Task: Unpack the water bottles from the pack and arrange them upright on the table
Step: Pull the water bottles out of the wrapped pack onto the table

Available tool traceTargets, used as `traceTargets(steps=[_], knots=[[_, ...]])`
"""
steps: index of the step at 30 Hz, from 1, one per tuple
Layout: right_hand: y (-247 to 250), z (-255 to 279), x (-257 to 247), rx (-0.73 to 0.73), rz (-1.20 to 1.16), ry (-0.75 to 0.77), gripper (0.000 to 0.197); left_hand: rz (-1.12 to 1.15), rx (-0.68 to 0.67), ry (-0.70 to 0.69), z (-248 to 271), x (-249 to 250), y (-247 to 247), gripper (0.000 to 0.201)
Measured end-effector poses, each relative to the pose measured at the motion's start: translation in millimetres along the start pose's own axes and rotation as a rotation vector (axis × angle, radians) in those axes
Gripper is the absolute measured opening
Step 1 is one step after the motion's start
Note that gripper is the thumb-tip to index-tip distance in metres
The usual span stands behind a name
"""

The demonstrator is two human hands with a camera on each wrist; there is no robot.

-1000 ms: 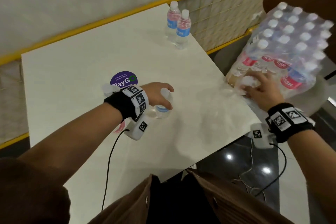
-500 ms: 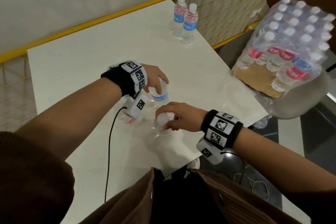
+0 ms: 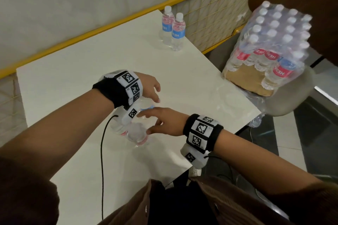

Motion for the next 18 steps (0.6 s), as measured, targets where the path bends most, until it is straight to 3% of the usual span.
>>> traceTargets(steps=[6,11,15,18], knots=[[55,67,85,0.13,-0.009,-0.305,0.045,0.038,0.174,-0.219,-8,114,49,0.054],[89,120,143,0.294,-0.047,-0.451,0.038,0.093,0.333,-0.366,-44,211,83,0.053],[117,164,188,0.469,-0.13,-0.518,0.03,0.041,0.459,-0.376,-68,259,114,0.055],[139,186,208,0.595,-0.184,-0.545,0.031,0.042,0.44,-0.341,-88,276,126,0.058]])
Point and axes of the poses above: each hand's wrist, its own z-axis away from the middle knuckle, its own y-axis out of the back of the hand, x = y × z, the point moved 8 cm from there along -z, towards the middle knuckle, and after that the axes turned 7 degrees about y, right-handed, at the moved point
